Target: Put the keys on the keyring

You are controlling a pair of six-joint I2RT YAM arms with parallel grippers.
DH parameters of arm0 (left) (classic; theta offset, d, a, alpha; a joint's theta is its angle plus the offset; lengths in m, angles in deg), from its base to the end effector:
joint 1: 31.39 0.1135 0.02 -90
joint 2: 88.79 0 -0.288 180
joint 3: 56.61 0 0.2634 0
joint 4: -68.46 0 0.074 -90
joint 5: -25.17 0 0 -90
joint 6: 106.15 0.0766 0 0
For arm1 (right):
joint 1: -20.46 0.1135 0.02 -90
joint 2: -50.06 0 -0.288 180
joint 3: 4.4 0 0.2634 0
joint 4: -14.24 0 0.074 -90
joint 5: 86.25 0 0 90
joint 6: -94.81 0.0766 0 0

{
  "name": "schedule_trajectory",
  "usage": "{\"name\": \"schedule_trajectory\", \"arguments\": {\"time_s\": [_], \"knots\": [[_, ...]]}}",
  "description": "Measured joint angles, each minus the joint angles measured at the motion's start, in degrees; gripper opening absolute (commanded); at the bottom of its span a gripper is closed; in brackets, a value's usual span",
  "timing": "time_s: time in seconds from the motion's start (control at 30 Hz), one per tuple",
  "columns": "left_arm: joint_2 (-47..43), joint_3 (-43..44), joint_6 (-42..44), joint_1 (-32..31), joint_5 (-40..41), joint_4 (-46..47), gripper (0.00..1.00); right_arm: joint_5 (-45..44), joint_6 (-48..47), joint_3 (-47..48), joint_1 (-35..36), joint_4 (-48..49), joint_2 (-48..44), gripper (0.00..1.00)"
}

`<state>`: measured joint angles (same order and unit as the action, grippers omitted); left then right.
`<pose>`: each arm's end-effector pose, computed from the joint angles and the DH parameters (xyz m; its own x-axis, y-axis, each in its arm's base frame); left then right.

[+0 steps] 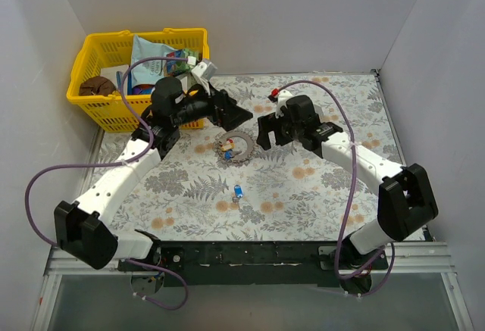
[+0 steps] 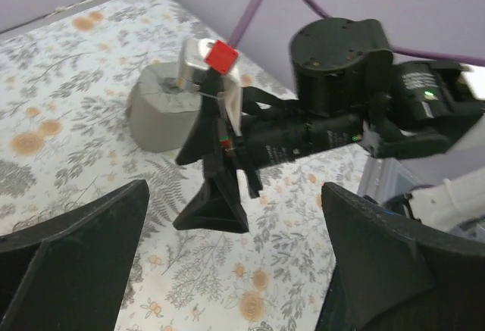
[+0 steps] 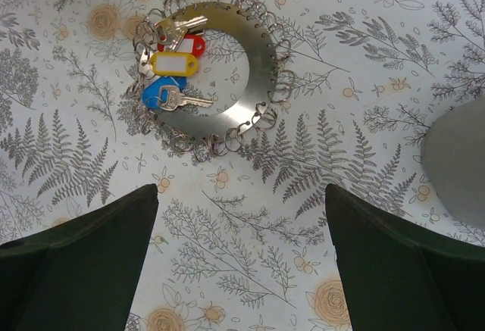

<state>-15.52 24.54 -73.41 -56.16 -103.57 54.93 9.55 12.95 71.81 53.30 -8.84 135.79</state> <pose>0.2806 -0.1823 0.4123 -0.7988 -0.3539 -0.4864 0.4074 0.2766 -0.8704 0.3192 0.2152 0.2762 -0.5346 -0.1774 -0.8263 -0.5408 0.8231 0.1732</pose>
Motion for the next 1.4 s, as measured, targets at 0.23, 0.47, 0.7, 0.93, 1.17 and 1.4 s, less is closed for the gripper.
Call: {"name": "schedule_trajectory", "arguments": {"time_s": [0.23, 0.47, 0.7, 0.93, 1.17, 1.4], "knots": [[2.8, 2.4, 1.4, -1.9, 24.3, -8.0, 0.98, 0.8, -0.5, 5.1, 1.0, -0.8, 8.0, 0.87], [0.6, 2.9, -1.7, 2.4, 33.4, -11.7, 0.98, 3.8, -1.6, 15.6, 3.4, -2.3, 21.4, 0.63], [7.1, 8.5, -1.7, 6.3, 29.5, -20.4, 0.98, 5.6, -2.1, 23.5, 6.8, -3.3, 31.7, 0.31], [7.1, 6.8, -1.2, 6.8, 29.1, -23.5, 0.98, 5.5, -0.6, 24.8, 7.6, -3.3, 36.1, 0.11], [0.4, 1.8, 0.8, 7.0, 28.9, -20.8, 0.98, 3.4, 1.0, 22.5, 7.3, 0.1, 36.1, 0.06], [0.3, 1.8, 0.9, 7.0, 28.9, -19.3, 0.98, 3.1, 1.4, 17.2, 7.2, 2.4, 32.8, 0.06]]}}
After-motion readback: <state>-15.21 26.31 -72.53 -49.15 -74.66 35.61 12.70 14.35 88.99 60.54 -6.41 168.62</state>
